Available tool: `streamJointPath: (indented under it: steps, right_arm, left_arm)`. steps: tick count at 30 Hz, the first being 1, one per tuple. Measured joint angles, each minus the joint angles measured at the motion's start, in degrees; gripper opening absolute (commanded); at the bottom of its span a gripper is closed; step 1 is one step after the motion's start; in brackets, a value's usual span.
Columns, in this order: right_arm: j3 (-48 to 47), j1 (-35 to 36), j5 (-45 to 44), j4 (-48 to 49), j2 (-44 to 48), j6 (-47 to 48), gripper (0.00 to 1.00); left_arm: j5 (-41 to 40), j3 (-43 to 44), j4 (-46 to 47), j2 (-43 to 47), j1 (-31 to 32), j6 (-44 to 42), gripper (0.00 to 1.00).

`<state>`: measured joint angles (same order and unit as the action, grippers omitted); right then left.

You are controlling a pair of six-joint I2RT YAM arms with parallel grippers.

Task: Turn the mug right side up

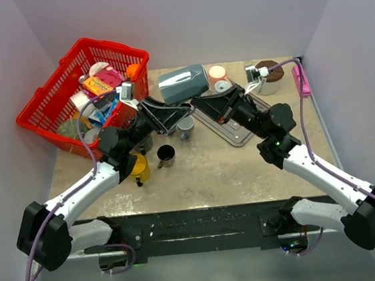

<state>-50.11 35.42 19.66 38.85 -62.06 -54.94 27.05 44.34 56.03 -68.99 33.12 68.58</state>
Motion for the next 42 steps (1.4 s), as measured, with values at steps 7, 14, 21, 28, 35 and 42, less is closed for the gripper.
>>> streamJointPath:
  steps: [7,14,21,28,35,42]
  right_arm:
    - [0.00,0.85,-2.19,-0.17,-0.31,1.03,0.00]
    - [-0.04,1.25,-3.32,-2.12,0.00,3.63,0.75]
    - [-4.85,1.73,-5.84,-20.63,0.76,15.52,0.99]
    - [-7.23,1.77,-18.14,-39.32,3.87,22.75,0.99]
    - [-8.15,1.46,-38.58,-57.75,5.75,21.18,0.99]
    - [-9.29,0.79,-48.28,-67.14,4.35,19.63,0.99]
  left_arm:
    - [-0.26,-0.20,0.42,0.02,0.00,0.85,0.00]
    - [-0.90,-0.20,-1.97,0.44,-0.04,-0.50,0.00]
    - [-6.32,1.60,-22.58,3.39,-0.04,-10.16,0.00]
    - [-12.22,4.70,-44.28,5.16,-0.07,-22.99,0.00]
    - [-18.58,5.35,-60.35,5.35,2.58,-32.28,0.00]
    - [-25.94,6.56,-70.44,1.36,10.40,-38.10,0.00]
